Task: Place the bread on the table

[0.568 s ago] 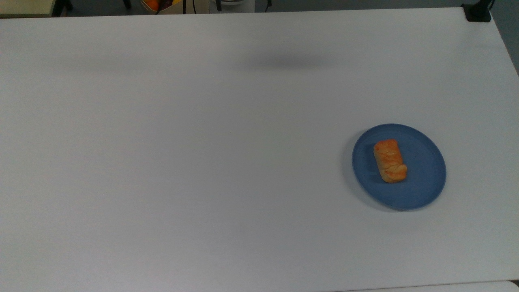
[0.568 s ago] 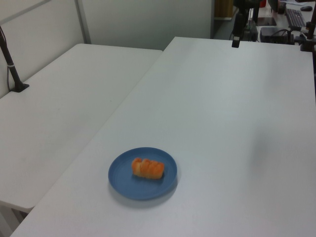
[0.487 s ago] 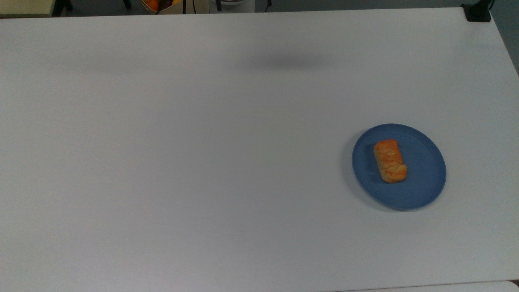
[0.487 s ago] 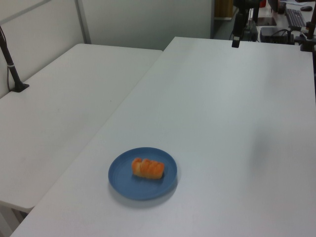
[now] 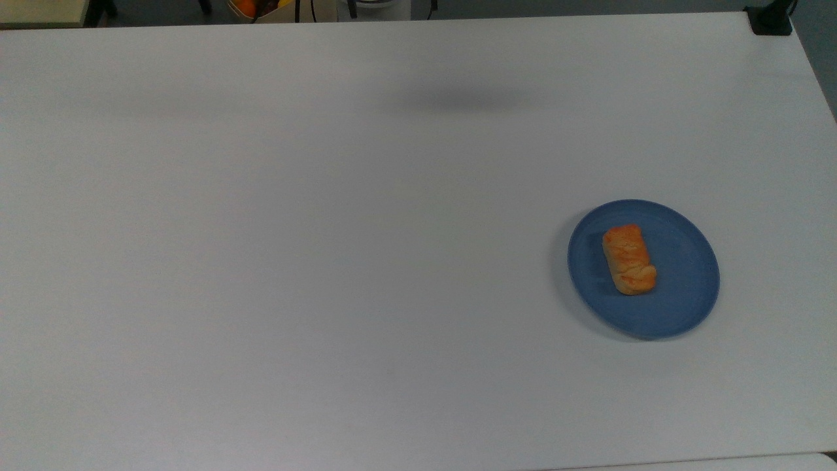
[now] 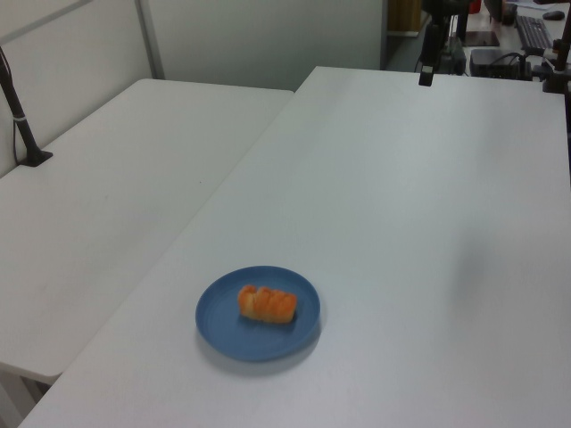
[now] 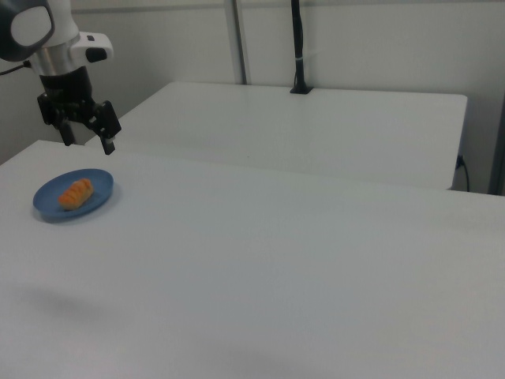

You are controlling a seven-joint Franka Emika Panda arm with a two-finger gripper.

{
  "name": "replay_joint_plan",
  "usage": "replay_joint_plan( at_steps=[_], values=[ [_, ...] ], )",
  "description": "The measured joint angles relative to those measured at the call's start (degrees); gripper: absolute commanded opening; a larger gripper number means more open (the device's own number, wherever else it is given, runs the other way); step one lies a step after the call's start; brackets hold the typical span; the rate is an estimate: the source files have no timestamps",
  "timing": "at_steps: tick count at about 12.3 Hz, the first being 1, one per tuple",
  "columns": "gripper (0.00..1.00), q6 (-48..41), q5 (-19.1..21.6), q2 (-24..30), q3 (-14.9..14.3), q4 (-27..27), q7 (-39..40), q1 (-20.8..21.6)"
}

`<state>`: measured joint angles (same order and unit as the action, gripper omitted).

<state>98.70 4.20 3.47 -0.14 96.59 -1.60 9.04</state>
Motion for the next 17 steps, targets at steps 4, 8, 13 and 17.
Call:
replay_joint_plan(
  at_steps=[4, 8, 13, 17],
  values=[
    [1.00, 0.0, 0.0, -1.5, 0.1, 0.1, 1.6, 1.1],
    [1.00, -0.3, 0.0, -5.1, 0.2, -0.1, 2.8, 6.0],
    [1.00, 5.8, 0.0, -15.0, 0.3, -7.0, -4.6, 10.3],
    [1.00, 14.2, -1.8, -24.6, 0.5, -14.3, -13.6, 15.9]
  ],
)
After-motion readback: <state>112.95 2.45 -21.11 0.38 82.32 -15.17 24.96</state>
